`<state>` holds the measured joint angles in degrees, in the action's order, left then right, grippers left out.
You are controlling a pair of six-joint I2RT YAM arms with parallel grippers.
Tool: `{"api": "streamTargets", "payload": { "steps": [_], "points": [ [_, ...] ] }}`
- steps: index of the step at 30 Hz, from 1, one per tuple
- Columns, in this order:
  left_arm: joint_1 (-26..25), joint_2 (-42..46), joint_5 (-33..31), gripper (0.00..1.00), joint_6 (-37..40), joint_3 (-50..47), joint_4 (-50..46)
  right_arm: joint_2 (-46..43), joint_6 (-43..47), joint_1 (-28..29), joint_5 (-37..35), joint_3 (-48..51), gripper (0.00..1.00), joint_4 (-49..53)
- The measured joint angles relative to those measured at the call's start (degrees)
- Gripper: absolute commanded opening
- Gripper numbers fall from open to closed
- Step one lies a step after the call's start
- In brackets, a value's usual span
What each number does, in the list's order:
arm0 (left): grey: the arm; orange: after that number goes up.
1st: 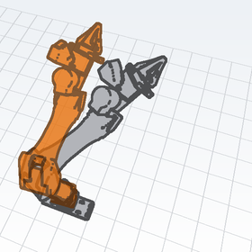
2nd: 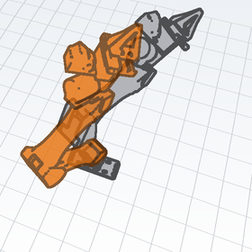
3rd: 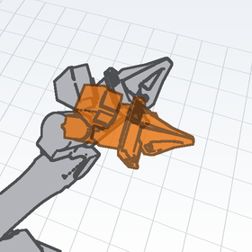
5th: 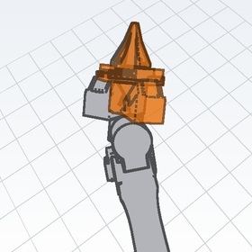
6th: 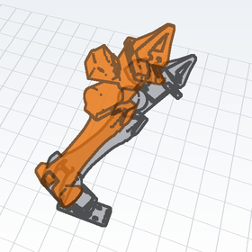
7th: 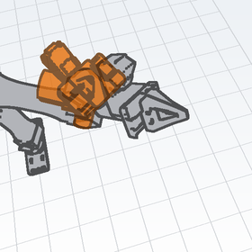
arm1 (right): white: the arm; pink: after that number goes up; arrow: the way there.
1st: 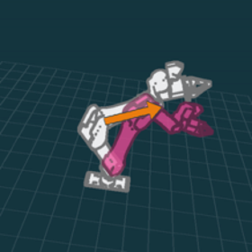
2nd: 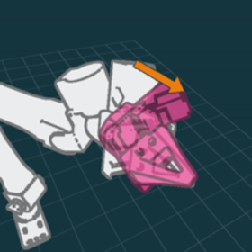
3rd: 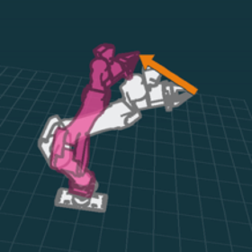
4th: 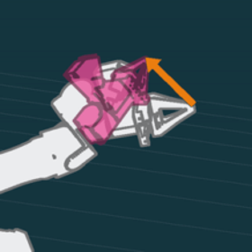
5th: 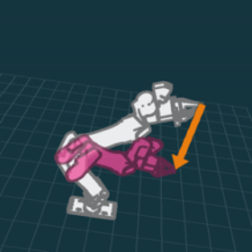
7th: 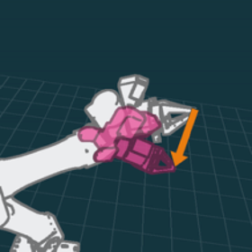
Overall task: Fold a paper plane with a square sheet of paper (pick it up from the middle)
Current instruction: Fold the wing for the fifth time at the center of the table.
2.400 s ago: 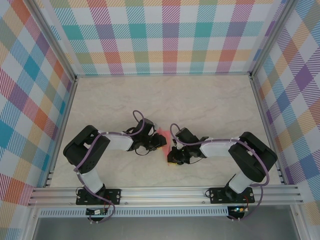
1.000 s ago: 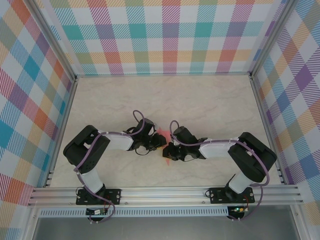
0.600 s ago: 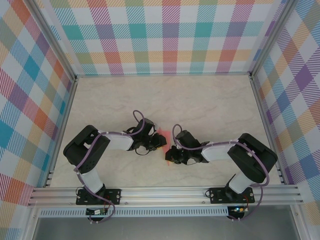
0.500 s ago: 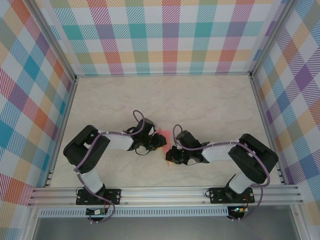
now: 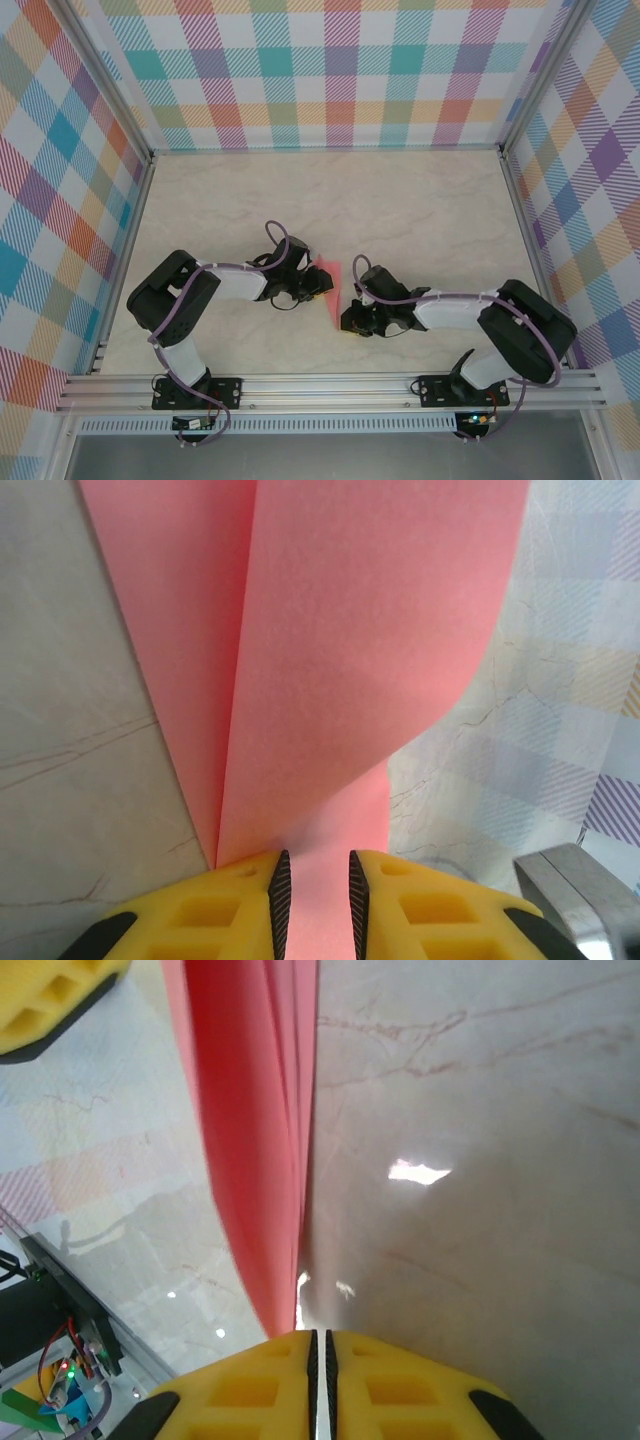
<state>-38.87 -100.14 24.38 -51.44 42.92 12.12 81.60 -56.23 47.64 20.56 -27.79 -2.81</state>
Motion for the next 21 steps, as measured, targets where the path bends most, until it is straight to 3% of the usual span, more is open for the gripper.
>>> {"api": "streamTargets", "payload": {
  "steps": [6,13,21],
  "points": [
    [0.0,0.0,-0.02,0.25,-0.17,0.0,-0.02,-4.74,-0.35,0.33,-0.83,-2.8,0.05,1.36],
    [0.0,0.0,-0.02,0.25,-0.17,0.02,-0.04,5.05,-1.03,2.4,-0.31,-10.47,0.02,-2.75],
    [0.0,0.0,-0.02,0.25,-0.15,0.04,-0.13,11.69,-3.15,2.62,-1.27,-8.76,0.01,-5.68]
  ]
}}
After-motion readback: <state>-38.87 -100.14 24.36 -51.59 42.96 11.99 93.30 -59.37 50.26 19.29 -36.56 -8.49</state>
